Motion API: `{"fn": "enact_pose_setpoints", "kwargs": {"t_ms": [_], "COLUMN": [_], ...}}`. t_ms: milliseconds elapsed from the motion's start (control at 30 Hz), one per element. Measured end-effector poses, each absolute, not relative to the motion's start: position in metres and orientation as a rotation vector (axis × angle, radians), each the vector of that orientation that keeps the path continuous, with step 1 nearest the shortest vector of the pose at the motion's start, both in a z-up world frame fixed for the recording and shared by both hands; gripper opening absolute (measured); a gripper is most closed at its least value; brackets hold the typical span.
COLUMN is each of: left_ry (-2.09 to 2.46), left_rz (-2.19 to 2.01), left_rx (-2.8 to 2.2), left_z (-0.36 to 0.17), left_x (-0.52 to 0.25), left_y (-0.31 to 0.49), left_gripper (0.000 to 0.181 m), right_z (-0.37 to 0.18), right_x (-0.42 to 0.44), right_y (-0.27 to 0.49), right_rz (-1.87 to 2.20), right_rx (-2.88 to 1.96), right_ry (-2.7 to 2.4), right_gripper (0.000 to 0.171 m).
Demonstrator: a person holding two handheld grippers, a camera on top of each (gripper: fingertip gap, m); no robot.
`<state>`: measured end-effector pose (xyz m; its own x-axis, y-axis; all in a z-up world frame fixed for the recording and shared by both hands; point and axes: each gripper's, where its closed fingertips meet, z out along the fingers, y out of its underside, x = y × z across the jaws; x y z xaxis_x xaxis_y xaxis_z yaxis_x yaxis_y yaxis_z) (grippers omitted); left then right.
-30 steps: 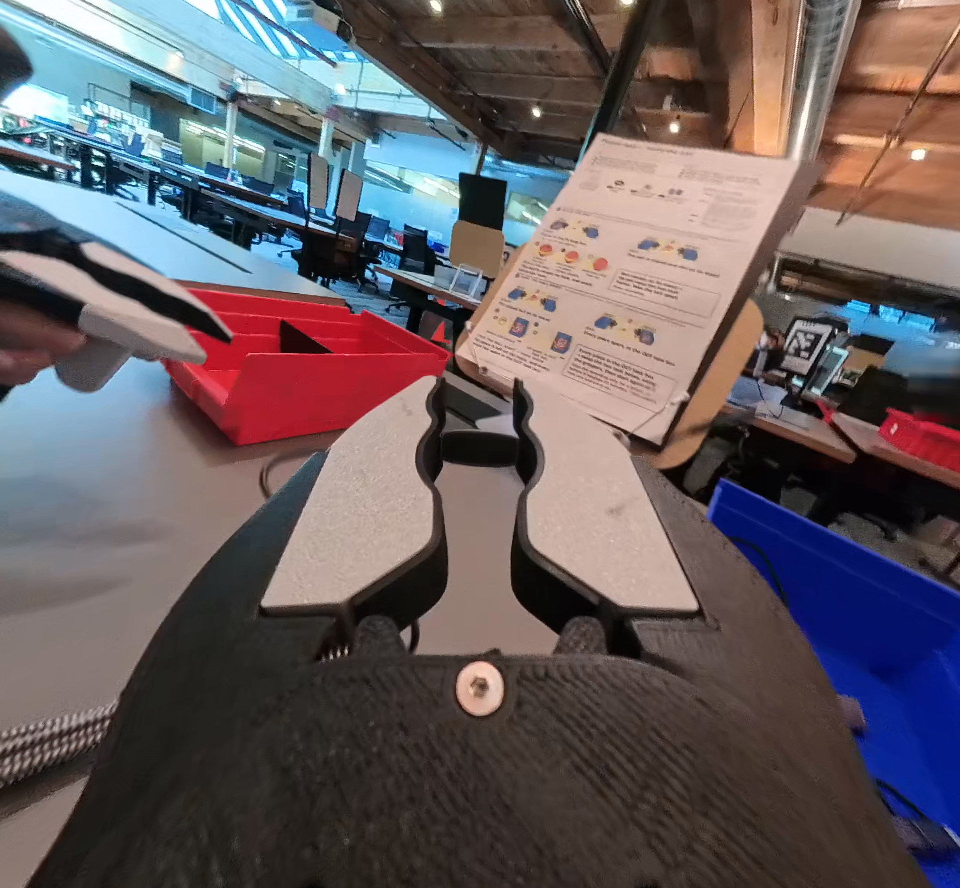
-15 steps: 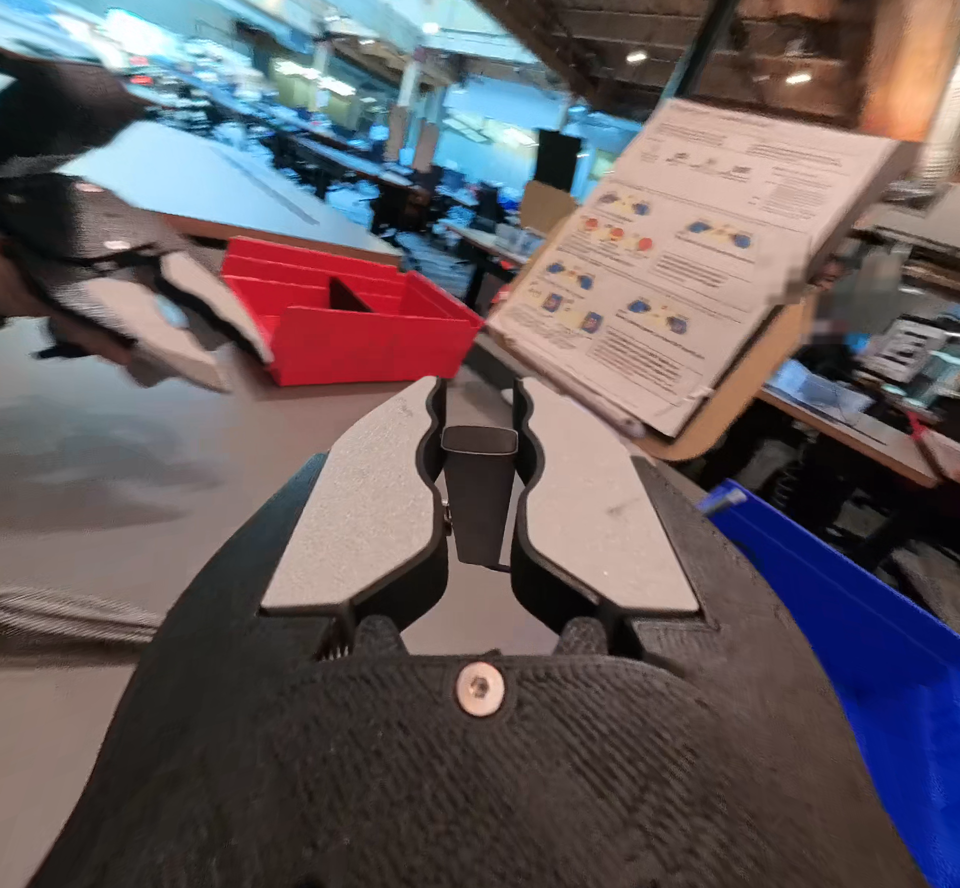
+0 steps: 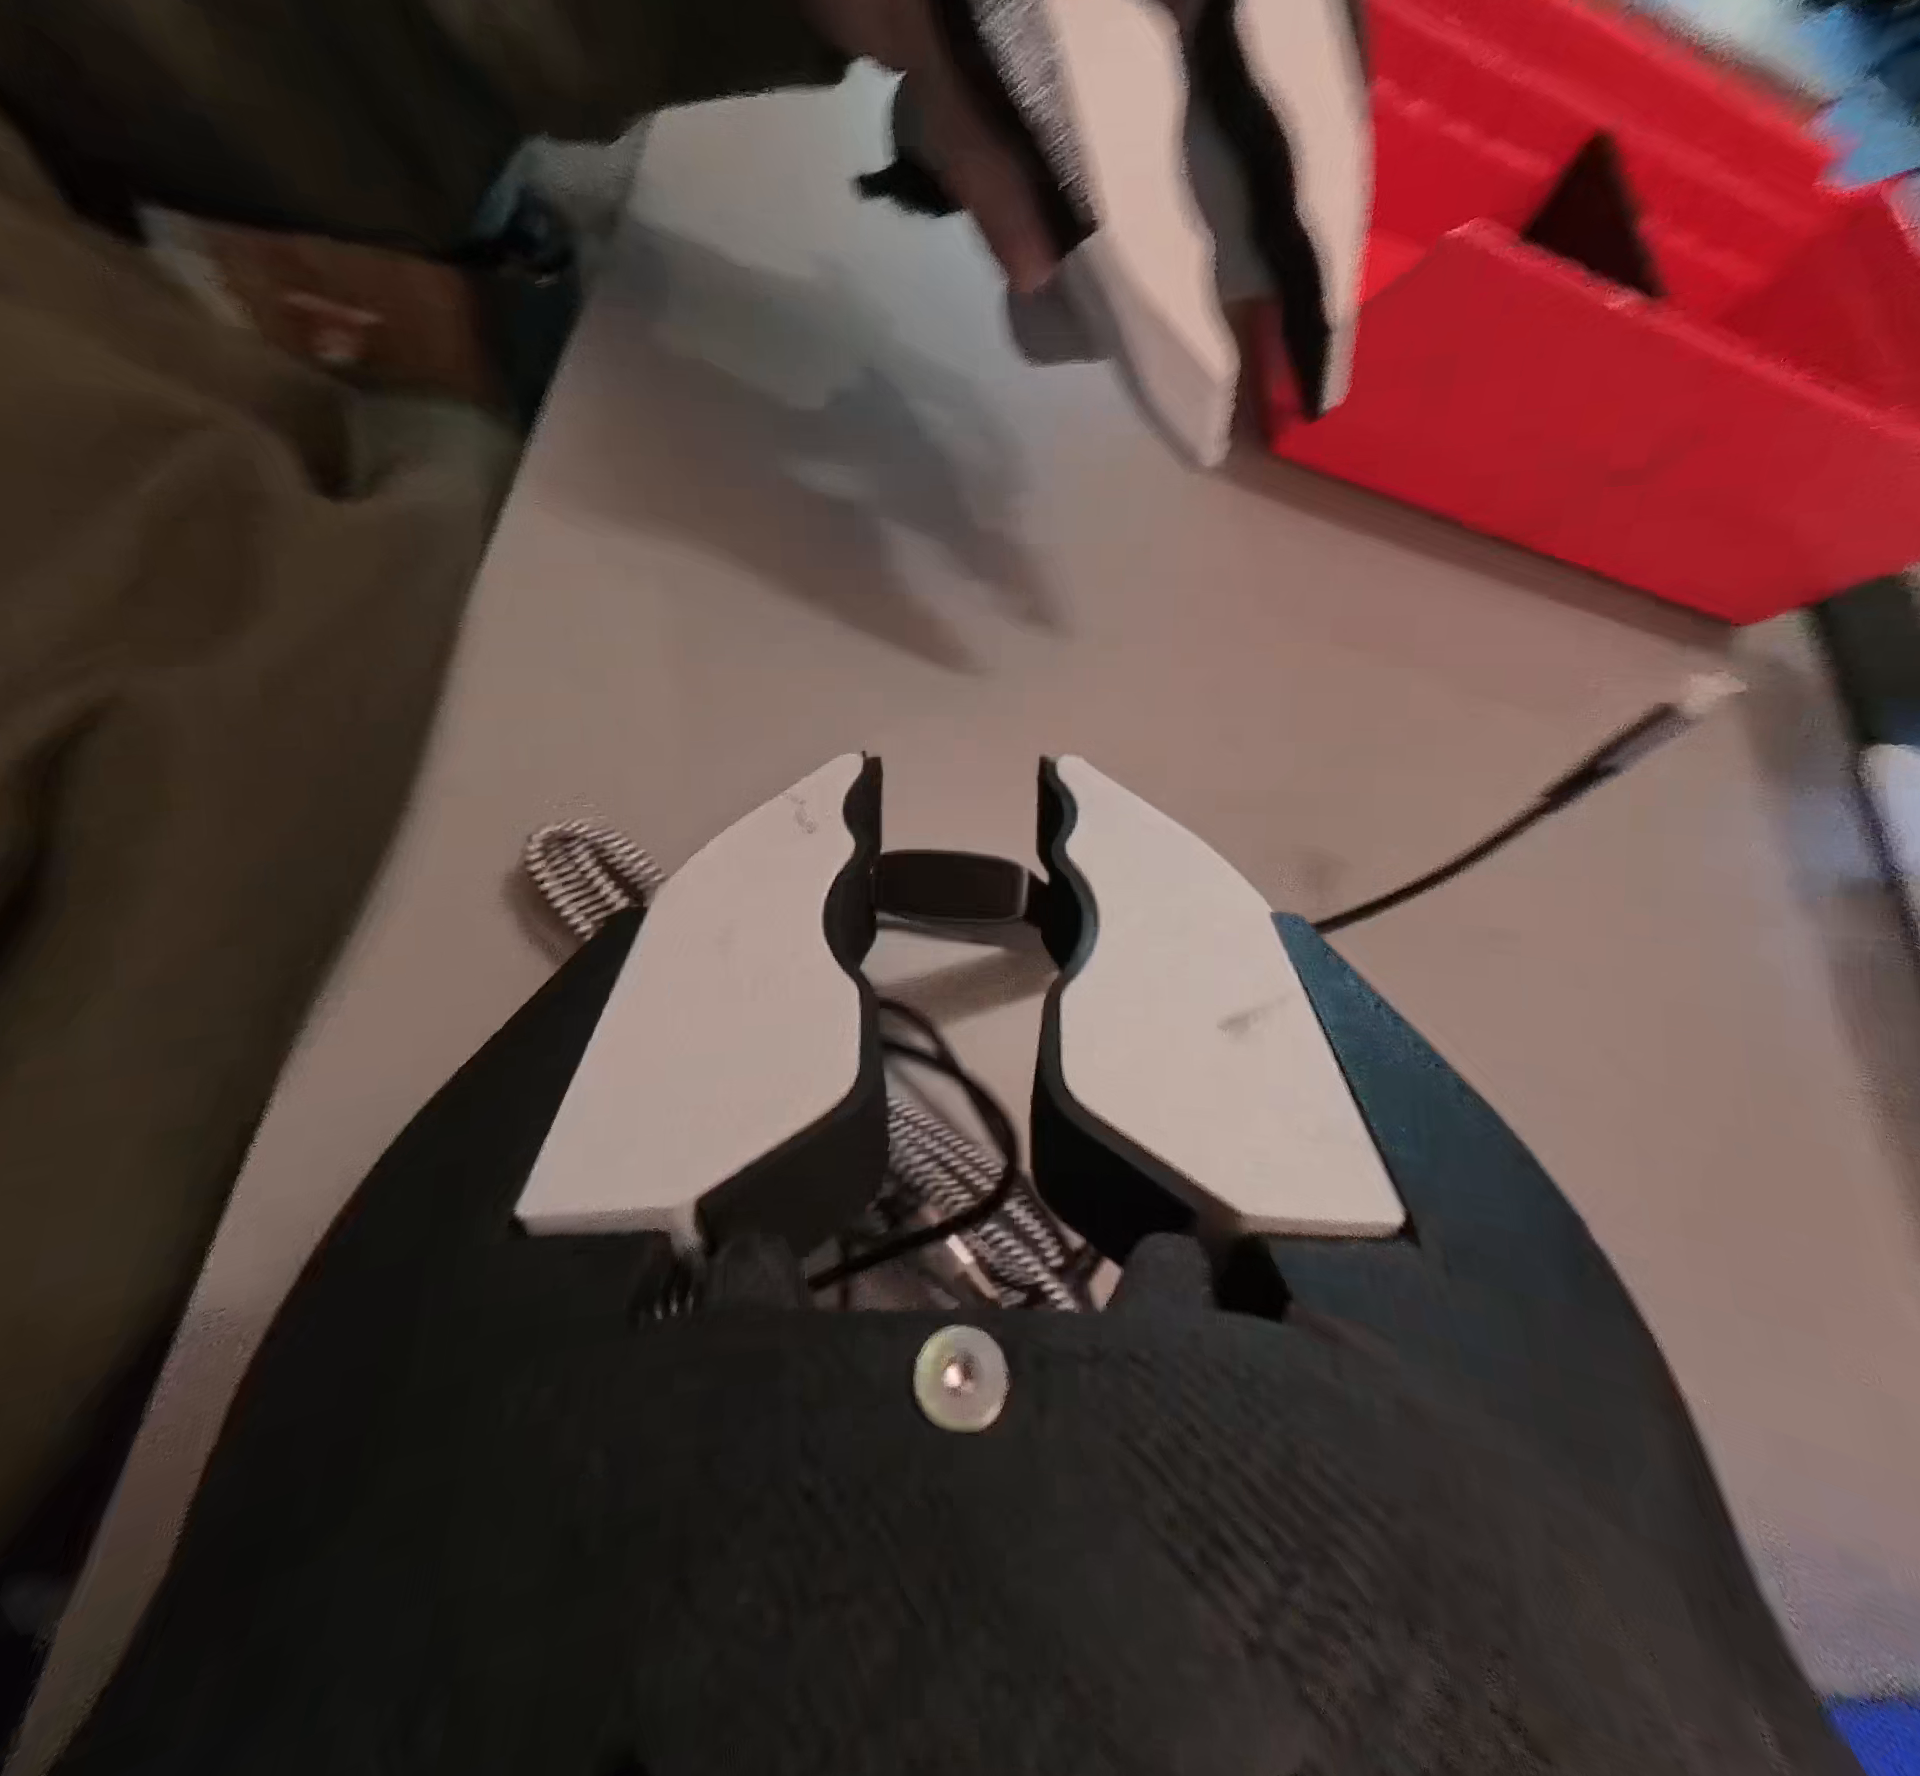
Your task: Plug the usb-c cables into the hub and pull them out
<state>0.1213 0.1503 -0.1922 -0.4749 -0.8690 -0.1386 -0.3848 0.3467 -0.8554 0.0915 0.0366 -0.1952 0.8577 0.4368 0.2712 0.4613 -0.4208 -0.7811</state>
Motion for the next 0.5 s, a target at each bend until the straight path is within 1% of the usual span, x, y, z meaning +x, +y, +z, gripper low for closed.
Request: {"fn": "enact_pose_setpoints", "kwargs": {"t_ms": [33, 100, 167, 267, 433, 500], "left_ry": [2.02, 2.031, 2.036, 2.047, 2.079, 2.087], "left_rz": [-1.049, -1.039, -1.031, -1.036, -1.022, -1.02], "left_rx": [-1.092, -1.091, -1.088, -1.091, -1.08, -1.077], "left_z": [-0.193, -0.194, -0.195, -0.198, -0.203, -0.204], "left_x": [0.121, 0.119, 0.119, 0.119, 0.119, 0.119], "left_y": [0.151, 0.152, 0.152, 0.15, 0.145, 0.142], "left_gripper": [0.032, 0.032, 0.032, 0.032, 0.032, 0.032], "right_z": [-0.204, -0.219, -0.227, -0.233, -0.244, -0.255], "right_x": [0.088, 0.092, 0.098, 0.107, 0.114, 0.132], "right_y": [0.031, 0.022, 0.011, -0.004, -0.022, -0.03], "right_rz": [0.017, 0.0, -0.068, -0.162, -0.299, -0.452], "right_rx": [-2.118, -2.199, -2.236, -2.294, -2.398, -2.529], "right_ry": [-0.68, -0.712, -0.754, -0.809, -0.944, -0.975], "right_gripper": [0.033, 0.038, 0.039, 0.051, 0.086, 0.105]}}
